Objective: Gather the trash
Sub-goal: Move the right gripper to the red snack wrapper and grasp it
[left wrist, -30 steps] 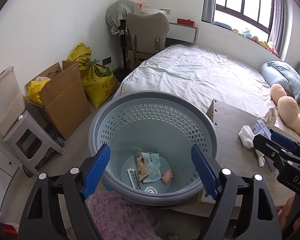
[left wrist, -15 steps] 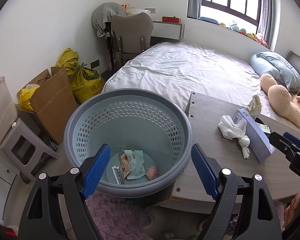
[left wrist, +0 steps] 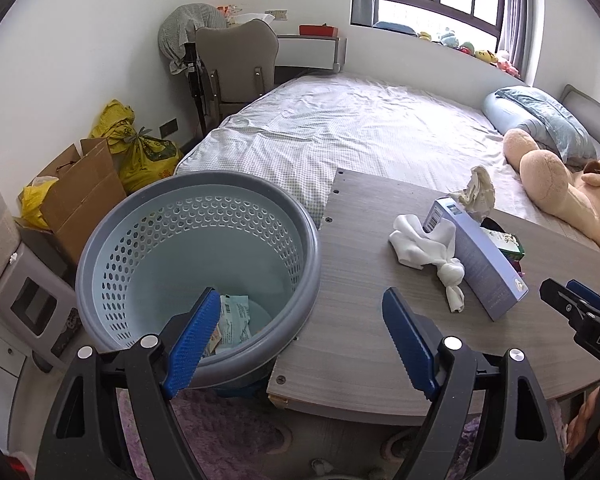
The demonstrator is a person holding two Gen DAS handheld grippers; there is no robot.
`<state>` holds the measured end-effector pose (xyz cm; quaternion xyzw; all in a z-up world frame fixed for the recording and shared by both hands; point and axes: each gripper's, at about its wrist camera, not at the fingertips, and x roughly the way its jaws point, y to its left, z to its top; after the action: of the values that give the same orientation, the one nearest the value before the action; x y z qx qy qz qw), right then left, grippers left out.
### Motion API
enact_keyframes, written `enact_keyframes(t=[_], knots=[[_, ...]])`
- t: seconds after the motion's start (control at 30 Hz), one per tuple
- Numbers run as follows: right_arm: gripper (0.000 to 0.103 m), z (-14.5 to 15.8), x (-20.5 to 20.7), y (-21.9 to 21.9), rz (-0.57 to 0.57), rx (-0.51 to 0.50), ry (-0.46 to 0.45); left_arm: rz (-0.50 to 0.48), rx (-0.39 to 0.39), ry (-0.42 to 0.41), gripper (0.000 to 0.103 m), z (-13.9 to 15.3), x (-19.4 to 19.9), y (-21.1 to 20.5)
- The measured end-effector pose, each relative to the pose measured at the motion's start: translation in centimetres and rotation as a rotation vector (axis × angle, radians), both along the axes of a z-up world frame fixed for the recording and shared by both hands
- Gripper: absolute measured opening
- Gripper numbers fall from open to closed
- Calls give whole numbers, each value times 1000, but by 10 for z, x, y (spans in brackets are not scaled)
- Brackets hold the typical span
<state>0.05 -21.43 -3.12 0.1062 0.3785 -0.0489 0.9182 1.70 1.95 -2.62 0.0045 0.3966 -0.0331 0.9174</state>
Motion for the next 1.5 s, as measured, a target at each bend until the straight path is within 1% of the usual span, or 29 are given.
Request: enact_keyframes(t=[0.1, 0.33, 0.5, 0.67, 0.87, 1.03, 1.17, 1.33, 1.37, 1.4, 1.47, 1.5], knots=[[79, -5, 0, -10, -2, 7, 4, 1, -5, 7, 79, -3, 0, -8], [79, -15, 3, -26, 6, 11, 11, -1, 17, 17, 79, -6, 4, -28], [79, -24, 11, -39, -8, 14, 29, -10, 36, 15, 79, -8, 6, -40], [79, -33, 22, -48, -26, 4, 44, -19, 44, 35, 79, -14, 10, -48], [77, -44, 36, -56, -42, 14, 73, -32, 58, 38, 79, -17, 12, -57], [76, -45, 47, -53, -37, -16, 89, -33, 60, 58, 79, -24, 17, -60], [71, -49, 56, -51, -31, -29, 121, -34, 64, 62, 79, -27, 19, -61], [68, -52, 62, -45, -22, -57, 142, -31, 61, 69, 79, -30, 22, -59], [65, -53, 63, -44, -20, -61, 146, -31, 61, 71, 79, -30, 22, -60], [58, -54, 63, -44, -17, -62, 150, -31, 61, 72, 79, -31, 23, -60], [50, -55, 63, -45, -12, -56, 149, -34, 61, 73, 79, -31, 23, -60], [44, -55, 63, -45, -9, -58, 147, -35, 61, 73, 79, -31, 23, -60]])
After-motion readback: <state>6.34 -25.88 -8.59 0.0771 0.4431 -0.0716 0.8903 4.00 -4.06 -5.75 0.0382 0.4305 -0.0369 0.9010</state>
